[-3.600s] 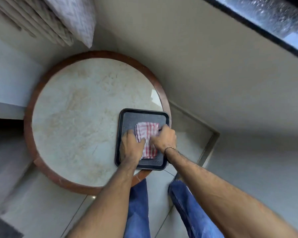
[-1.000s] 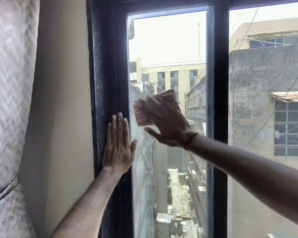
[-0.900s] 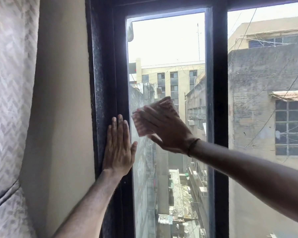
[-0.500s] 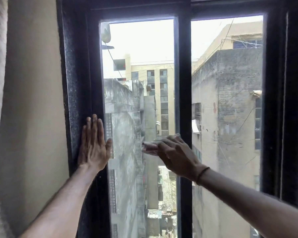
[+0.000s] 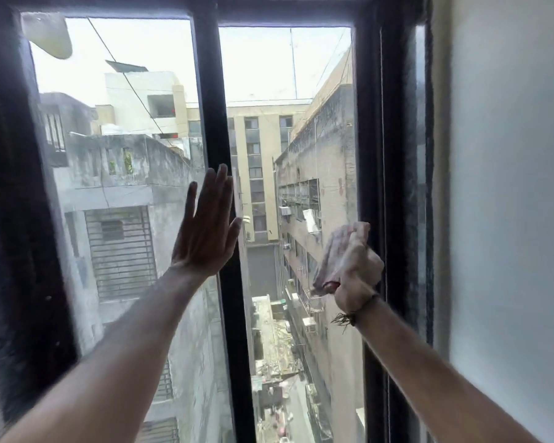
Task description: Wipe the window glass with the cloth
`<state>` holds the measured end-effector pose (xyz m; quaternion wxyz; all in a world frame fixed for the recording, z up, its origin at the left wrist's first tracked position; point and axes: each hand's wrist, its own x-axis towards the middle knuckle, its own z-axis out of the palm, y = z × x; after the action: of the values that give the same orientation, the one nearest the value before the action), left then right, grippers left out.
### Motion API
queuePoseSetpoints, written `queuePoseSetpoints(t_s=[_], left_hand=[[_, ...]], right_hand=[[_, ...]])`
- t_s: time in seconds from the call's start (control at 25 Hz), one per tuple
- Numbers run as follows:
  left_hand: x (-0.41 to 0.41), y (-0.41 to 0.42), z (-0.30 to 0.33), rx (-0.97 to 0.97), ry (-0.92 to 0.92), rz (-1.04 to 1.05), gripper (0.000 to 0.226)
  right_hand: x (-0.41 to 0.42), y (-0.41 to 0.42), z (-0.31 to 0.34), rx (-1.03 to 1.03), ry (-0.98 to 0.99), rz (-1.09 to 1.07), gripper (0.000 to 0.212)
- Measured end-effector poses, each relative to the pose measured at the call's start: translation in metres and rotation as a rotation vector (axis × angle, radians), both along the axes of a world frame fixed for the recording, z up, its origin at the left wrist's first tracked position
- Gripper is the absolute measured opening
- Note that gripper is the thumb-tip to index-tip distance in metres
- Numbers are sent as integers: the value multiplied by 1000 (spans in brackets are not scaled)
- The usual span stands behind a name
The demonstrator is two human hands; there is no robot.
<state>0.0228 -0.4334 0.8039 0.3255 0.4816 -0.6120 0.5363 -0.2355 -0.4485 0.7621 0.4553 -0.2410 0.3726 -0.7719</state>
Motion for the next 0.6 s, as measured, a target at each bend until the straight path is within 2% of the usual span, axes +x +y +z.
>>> queuePoseSetpoints(t_s=[0.08, 0.12, 0.16, 0.24, 0.32, 0.4, 0.48, 0.52, 0.6], left_hand=[[-16, -19, 6, -22, 25, -43, 70], [-18, -26, 6, -41, 41, -57, 70], [-18, -32, 5, -64, 52, -66, 71], [-14, -42, 4, -97, 29, -66, 73], [-11, -45, 5, -111, 5, -67, 77], [-11, -47, 4, -122, 19, -84, 79], [-13, -49, 4, -131, 23, -98, 79], [-12, -49, 4, -135, 19, -101, 79], [-11, -47, 5, -132, 14, -97, 78]], right_hand=[[-12, -14, 5, -125, 122, -207, 43], [-11, -20, 0, -214, 265, -323, 39], [-10, -27, -11, -313, 454, -454, 36], [-11, -51, -42, -443, 970, -651, 47], [-17, -70, -70, -484, 1284, -641, 70], [-11, -81, -73, -396, 1336, -647, 90], [17, -88, -58, -341, 1307, -654, 97], [31, -88, -55, -412, 1362, -638, 98], [41, -88, -75, -650, 1615, -613, 97]])
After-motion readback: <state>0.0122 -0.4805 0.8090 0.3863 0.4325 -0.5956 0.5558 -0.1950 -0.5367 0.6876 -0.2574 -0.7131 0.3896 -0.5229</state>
